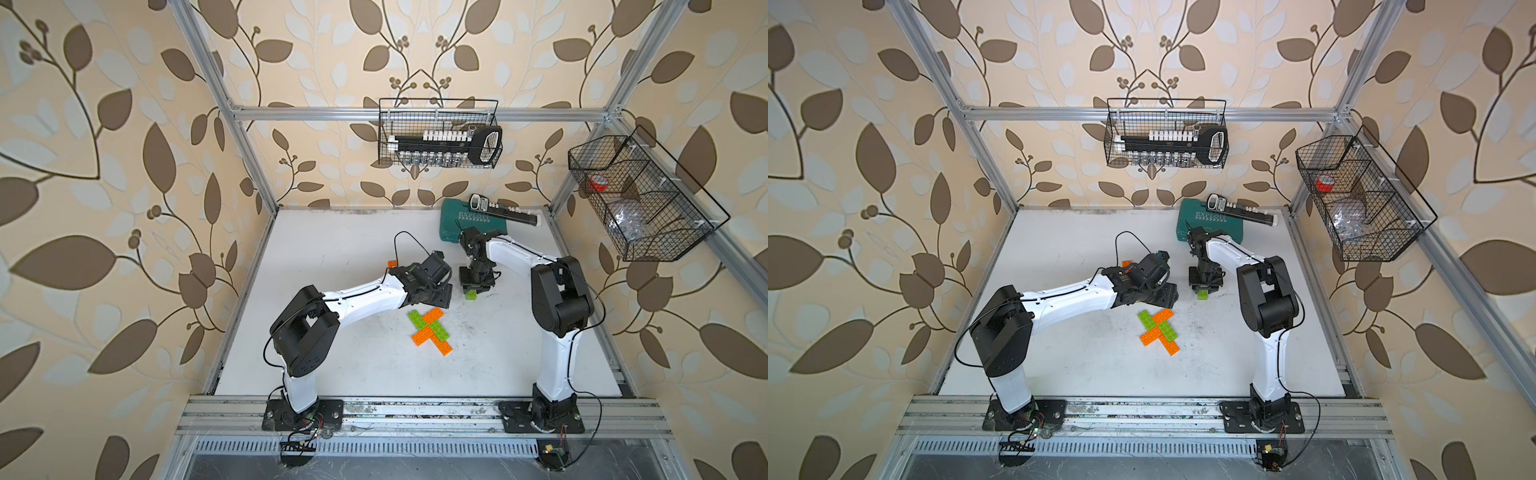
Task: Assemble a small pinwheel with lego
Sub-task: Pick up the lego brick from the center of the board, then assemble the lego brick with the lego brick.
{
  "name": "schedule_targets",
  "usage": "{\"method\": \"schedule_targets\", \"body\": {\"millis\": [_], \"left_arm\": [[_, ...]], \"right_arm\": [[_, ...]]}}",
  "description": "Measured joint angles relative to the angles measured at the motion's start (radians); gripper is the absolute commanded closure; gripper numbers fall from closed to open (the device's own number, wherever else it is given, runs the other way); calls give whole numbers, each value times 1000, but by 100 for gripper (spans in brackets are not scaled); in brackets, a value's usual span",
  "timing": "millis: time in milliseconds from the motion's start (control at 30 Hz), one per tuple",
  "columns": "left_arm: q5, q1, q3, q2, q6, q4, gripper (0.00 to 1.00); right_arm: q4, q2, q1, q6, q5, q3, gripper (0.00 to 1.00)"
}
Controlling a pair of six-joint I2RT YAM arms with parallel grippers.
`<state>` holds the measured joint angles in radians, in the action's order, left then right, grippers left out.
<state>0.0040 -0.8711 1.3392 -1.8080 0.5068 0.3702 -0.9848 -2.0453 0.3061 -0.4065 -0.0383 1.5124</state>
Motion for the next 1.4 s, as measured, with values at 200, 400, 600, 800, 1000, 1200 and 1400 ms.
{"method": "schedule_targets", "body": {"millis": [200, 400, 600, 800, 1000, 1200, 1400], "left_arm": [[0, 0, 0, 0, 1, 0, 36], [0, 0, 0, 0, 1, 0, 36], [0, 0, 0, 0, 1, -1, 37], [9, 0, -34, 16, 7, -11, 37], [14, 2, -229, 183, 52, -25, 37], [32, 57, -491, 448, 137, -43, 36], [83, 198, -710, 660, 232, -74, 35]], "right_arm": [[-6, -4, 0, 0, -2, 6, 64], [-10, -17, 0, 1, -4, 8, 65], [-11, -18, 0, 2, -8, 8, 69], [-10, 34, 4, 3, -14, -16, 71], [-17, 198, 132, 30, -6, -82, 79], [-18, 238, 345, 103, 68, -84, 83], [-30, 203, 441, 162, 109, -83, 86]]}}
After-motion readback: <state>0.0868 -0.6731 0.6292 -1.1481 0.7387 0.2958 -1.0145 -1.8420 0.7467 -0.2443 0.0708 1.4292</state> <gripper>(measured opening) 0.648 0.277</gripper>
